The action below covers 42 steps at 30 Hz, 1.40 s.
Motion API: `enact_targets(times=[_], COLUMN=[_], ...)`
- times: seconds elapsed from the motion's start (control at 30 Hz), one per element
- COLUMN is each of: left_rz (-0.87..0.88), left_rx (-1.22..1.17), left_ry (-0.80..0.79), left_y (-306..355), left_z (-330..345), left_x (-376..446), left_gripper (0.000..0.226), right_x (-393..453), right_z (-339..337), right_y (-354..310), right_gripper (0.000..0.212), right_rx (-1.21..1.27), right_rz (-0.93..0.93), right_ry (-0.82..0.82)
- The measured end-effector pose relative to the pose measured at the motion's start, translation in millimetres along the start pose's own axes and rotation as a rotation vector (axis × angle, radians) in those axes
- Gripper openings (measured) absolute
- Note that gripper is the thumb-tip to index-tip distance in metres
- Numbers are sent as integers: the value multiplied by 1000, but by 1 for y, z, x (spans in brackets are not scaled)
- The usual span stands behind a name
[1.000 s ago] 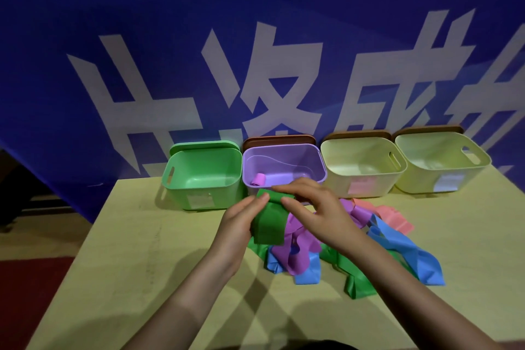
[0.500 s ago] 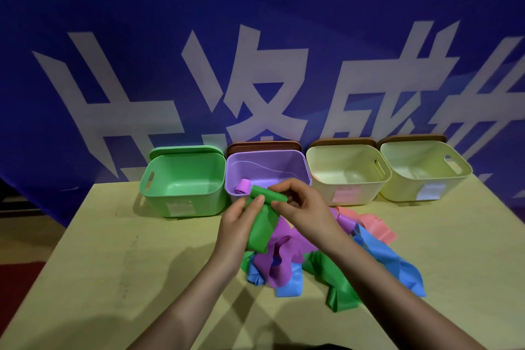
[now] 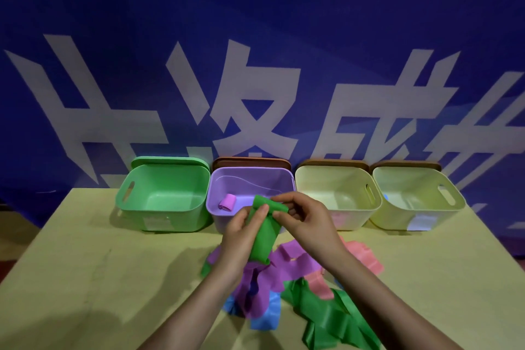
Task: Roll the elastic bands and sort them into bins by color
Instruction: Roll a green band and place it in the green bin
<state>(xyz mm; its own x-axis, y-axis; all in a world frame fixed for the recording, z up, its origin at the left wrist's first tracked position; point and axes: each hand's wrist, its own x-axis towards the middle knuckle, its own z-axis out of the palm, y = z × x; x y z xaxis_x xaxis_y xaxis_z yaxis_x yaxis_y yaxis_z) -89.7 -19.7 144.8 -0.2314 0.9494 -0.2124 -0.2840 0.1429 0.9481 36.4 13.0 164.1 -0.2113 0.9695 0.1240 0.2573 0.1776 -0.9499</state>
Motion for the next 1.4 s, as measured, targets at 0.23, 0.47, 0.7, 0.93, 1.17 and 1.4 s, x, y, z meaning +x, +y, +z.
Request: enact_targets(times=[0.23,0.47,0.7,0.93,1.17,1.4], left_rz=[73,77,24,-8,312,71], left_rx=[210,267,69,52,427,17], left_ry=[-12,2,11,-44,-59,-140], left_y=[-2,0,12,17,12,28], left_z=[4,-8,-31,-63,-83,-73], left_x=[2,-2,-14,-19,-16,0], left_gripper=[14,21,21,21,37,12], right_x=[2,-12,-17,-23,-18,0], right_z=[-2,13,25,49,73,71], right_y=[12,19,8,-3,-7,-10], right_gripper=[20,21,25,26,9,15], right_rx=[104,-165,-242,160,-94,126], right_rz=[51,-288,-533,-92,-197,-83], right_ry=[99,228,56,-73,19,47])
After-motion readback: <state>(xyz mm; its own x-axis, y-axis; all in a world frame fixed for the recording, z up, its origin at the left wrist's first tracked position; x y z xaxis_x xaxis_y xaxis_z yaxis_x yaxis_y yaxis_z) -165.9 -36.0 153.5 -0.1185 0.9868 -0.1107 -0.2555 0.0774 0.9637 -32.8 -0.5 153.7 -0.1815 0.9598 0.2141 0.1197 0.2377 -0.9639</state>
